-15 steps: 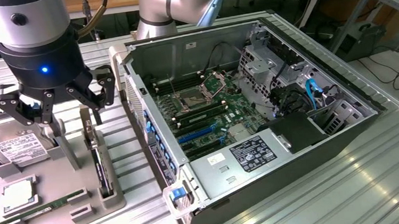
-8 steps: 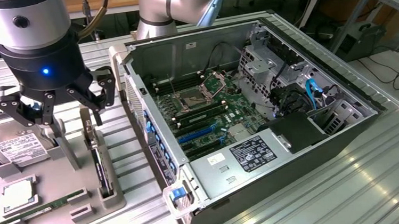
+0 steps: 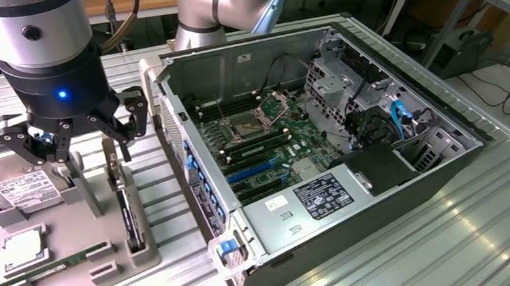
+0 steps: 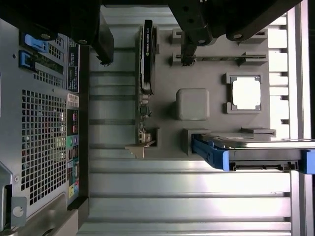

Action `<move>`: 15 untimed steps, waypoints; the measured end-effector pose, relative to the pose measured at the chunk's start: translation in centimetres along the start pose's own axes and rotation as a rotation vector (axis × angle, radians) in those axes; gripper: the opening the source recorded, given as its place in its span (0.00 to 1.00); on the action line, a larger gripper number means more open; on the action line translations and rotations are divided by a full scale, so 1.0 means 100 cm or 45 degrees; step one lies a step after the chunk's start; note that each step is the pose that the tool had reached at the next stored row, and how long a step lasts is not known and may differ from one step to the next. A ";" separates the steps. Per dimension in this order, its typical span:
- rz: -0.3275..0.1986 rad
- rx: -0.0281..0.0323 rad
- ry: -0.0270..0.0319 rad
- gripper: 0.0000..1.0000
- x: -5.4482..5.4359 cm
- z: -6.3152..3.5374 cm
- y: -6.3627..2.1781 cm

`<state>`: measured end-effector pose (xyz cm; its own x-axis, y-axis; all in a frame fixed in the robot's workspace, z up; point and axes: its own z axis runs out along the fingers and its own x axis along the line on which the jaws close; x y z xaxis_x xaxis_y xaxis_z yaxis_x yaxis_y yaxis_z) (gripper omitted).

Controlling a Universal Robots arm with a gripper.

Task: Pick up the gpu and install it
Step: 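Pick up the gpu and move the gpu toward the slot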

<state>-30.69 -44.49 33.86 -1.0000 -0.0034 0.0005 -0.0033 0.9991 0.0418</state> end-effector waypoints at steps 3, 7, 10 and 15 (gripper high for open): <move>-0.002 -0.0001 0.0003 0.66 0.000 0.0009 -0.0007; -0.002 -0.0001 0.0021 0.66 0.000 0.0022 -0.0019; -0.002 -0.0001 0.0028 0.66 0.000 0.0044 -0.0021; -0.002 -0.0002 0.0043 0.66 -0.001 0.0109 -0.0024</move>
<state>-30.55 -44.68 32.76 -1.0000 -0.0049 0.0038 -0.0048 0.9991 0.0420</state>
